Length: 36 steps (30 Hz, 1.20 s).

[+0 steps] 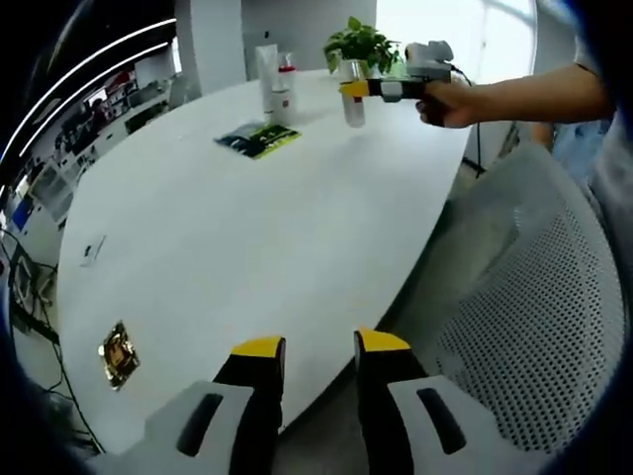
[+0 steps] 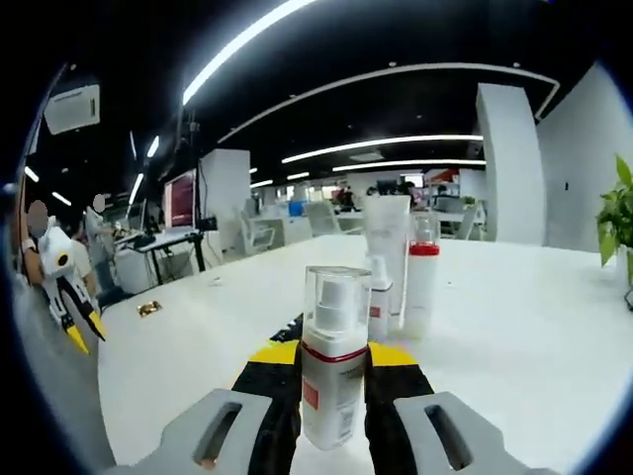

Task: Arrange the skincare products in the storage area until every visible bottle or jar stands upright without overlapping.

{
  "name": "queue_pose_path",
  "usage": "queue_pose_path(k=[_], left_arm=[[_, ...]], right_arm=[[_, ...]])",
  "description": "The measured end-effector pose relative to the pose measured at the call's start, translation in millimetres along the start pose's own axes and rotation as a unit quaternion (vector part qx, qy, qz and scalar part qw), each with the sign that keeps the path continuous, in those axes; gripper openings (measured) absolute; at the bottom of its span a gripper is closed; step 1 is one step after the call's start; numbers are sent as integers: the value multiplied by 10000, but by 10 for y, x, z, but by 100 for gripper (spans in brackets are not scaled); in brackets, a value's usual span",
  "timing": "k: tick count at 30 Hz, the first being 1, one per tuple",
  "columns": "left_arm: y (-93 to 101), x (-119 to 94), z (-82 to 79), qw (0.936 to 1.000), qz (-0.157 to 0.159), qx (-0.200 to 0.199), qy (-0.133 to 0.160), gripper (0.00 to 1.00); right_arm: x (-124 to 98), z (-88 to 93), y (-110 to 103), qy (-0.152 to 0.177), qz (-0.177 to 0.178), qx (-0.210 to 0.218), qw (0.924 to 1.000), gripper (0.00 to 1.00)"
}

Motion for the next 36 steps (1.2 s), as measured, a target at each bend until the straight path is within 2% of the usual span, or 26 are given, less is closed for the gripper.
queue_pose_path(k=[8, 11, 13, 14, 17, 22, 24, 25, 27, 29, 32, 36], left_arm=[[10, 4, 18, 10000, 29, 20, -41, 26], [11, 6, 36, 9999, 23, 24, -95, 26], [9, 4, 35, 10000, 16, 41, -85, 26], [9, 5, 33, 10000, 25, 37, -78, 26], [-11, -8, -4, 10000, 3, -6, 50, 25], [-20, -5, 5, 10000, -36, 28, 13, 25], [-13, -4, 12, 10000, -21, 33, -14, 24], [-8, -5, 27, 10000, -6, -7, -59, 24], [-10, -5, 20, 10000, -6, 39, -32, 24], [-2, -6, 24, 10000, 1, 17, -44, 24], [2, -2, 27, 10000, 23, 33, -59, 23], [11, 0, 35, 9999, 52, 50, -98, 23]], right_arm=[[22, 134, 44, -25, -40, -212, 9998, 18], [48, 174, 86, 2, -11, -148, 9999, 18], [70, 162, 29, -72, -71, -154, 9998, 18], [87, 145, 38, 15, -112, -123, 9999, 18], [141, 147, 91, 10, -187, -267, 9995, 18], [173, 143, 138, 135, -413, -519, 9977, 18], [162, 149, 130, 213, -438, -514, 9975, 18], [143, 148, 97, 275, -558, -653, 9959, 18], [79, 153, 65, 347, -624, -558, 9959, 18], [15, 161, 58, 385, -613, -591, 9956, 18], [-75, 158, 102, 515, -453, -383, 9969, 18], [-73, 161, 92, 510, -501, -345, 9968, 18]])
Point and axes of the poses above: the point that each gripper's makers call its tool centre point, and the gripper's own axes: x roughly forward along the fingers, y roughly to its right, z roughly out of its underside, the point moved 4 cm from there along -x, roughly backward along the fingers, and after that the axes turned 15 degrees about y, right-handed, at the moved point
